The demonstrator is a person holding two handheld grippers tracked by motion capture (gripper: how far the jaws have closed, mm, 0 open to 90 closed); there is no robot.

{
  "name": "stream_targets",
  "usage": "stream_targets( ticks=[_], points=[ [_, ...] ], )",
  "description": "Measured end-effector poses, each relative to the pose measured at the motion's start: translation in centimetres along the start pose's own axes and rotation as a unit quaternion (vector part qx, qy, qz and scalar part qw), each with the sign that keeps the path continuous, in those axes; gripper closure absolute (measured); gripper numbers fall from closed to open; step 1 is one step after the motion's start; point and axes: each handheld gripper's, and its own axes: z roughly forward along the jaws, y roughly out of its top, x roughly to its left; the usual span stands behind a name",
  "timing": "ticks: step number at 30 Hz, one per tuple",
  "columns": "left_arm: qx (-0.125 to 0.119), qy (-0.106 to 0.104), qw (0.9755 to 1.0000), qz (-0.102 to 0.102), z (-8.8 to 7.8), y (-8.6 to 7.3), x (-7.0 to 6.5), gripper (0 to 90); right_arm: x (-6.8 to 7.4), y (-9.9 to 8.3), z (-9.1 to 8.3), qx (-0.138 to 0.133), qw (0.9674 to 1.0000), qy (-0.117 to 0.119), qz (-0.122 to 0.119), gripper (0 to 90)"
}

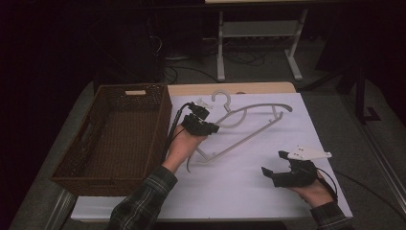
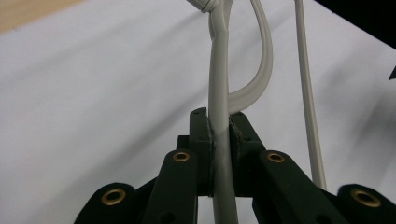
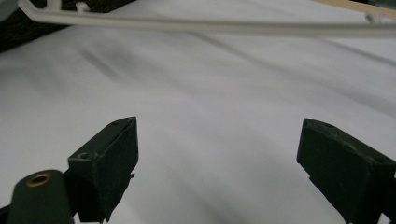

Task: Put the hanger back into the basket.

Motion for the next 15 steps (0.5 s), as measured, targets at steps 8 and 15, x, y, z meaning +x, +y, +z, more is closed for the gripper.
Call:
stream_targets(
  ticks=[8,15],
  points=[
    [-0.008,0.019,0.9997,0.009,-3.3,2.0,-0.1,82.5,-0.1,-0.4,-1.6,-0.035,0.9992,-0.009,0.013,5.4],
    [-0.013,0.030,0.9994,0.004,-6.4,2.3,1.2,82.5,0.5,-0.7,-2.5,-0.050,0.9987,0.000,0.011,2.5]
  ],
)
